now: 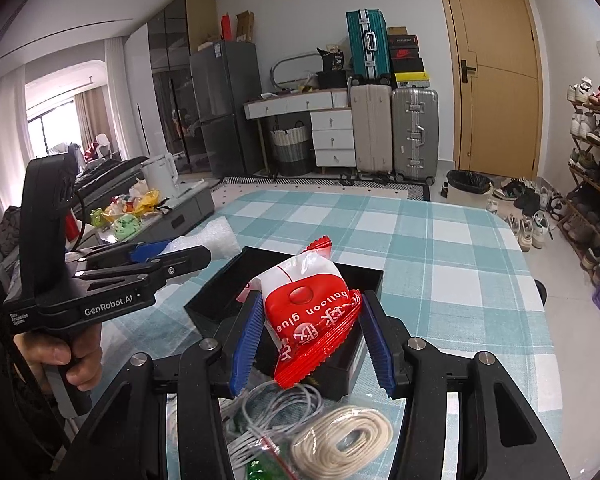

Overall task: Organize soft objects
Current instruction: 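Carry the foam piece and red packet over the black box with both tools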

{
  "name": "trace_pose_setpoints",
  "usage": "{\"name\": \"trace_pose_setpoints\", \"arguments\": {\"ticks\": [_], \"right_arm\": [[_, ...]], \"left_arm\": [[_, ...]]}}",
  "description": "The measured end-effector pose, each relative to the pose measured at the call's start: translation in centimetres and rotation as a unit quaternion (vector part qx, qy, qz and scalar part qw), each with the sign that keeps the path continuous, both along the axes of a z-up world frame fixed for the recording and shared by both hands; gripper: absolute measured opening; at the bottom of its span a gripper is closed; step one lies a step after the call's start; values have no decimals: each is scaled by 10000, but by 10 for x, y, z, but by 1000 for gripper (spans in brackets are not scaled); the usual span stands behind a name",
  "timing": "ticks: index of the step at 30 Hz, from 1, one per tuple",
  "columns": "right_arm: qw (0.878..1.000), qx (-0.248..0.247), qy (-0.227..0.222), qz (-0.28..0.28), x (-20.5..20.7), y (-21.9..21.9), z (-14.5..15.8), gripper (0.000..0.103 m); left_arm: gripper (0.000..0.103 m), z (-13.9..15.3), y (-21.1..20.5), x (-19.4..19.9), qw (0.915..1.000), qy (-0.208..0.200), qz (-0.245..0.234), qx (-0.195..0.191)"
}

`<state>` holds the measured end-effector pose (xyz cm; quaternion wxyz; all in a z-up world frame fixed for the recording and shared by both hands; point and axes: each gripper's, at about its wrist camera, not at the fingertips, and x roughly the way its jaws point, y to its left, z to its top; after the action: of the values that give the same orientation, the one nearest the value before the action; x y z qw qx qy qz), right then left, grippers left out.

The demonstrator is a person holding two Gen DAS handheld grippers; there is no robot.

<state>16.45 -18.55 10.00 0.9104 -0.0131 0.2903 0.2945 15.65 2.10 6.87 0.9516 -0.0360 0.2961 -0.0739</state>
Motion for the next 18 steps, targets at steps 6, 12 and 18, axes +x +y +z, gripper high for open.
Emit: {"name": "trace_pose_setpoints", "arguments": {"ticks": [6, 12, 18], "right_arm": [[9999, -108, 101, -22, 17, 2, -10, 49], [9996, -171, 219, -48, 30, 5, -19, 49], [9993, -258, 286, 13, 42, 10, -29, 49]], "left_arm": [[39, -12, -5, 20, 9998, 208, -20, 7], [39, -20, -11, 32, 9995, 301, -81, 42], [39, -25, -14, 37, 9993, 327, -73, 137]]}}
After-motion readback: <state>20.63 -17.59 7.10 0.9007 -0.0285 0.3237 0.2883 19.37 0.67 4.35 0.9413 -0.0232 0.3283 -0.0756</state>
